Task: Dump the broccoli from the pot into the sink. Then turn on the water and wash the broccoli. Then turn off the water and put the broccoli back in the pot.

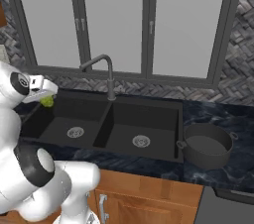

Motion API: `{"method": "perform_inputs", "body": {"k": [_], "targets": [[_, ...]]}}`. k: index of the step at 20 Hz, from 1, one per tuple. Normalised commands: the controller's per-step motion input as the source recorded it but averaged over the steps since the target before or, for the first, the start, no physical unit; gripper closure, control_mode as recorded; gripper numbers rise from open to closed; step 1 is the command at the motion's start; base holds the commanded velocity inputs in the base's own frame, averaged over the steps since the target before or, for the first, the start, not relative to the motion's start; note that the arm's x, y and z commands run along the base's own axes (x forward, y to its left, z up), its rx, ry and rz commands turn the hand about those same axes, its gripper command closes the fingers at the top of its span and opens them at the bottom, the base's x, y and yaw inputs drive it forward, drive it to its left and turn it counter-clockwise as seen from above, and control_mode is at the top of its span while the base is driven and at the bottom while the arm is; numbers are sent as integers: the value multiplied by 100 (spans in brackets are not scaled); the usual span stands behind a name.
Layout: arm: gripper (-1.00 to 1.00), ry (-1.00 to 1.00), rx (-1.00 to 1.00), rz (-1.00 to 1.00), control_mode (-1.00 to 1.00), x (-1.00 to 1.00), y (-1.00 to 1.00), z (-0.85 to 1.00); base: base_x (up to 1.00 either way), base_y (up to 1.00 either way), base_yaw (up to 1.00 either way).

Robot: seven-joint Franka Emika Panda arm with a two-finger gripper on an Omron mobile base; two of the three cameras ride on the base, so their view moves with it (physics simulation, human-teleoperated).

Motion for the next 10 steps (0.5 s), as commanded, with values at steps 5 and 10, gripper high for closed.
{"method": "perform_inputs", "body": {"k": [5, 10], "targets": [[100, -2, 0, 4, -100, -61, -71, 18, 0, 0, 0], [100, -4, 0, 4, -100, -54, -88, 4, 0, 0, 0]]}}
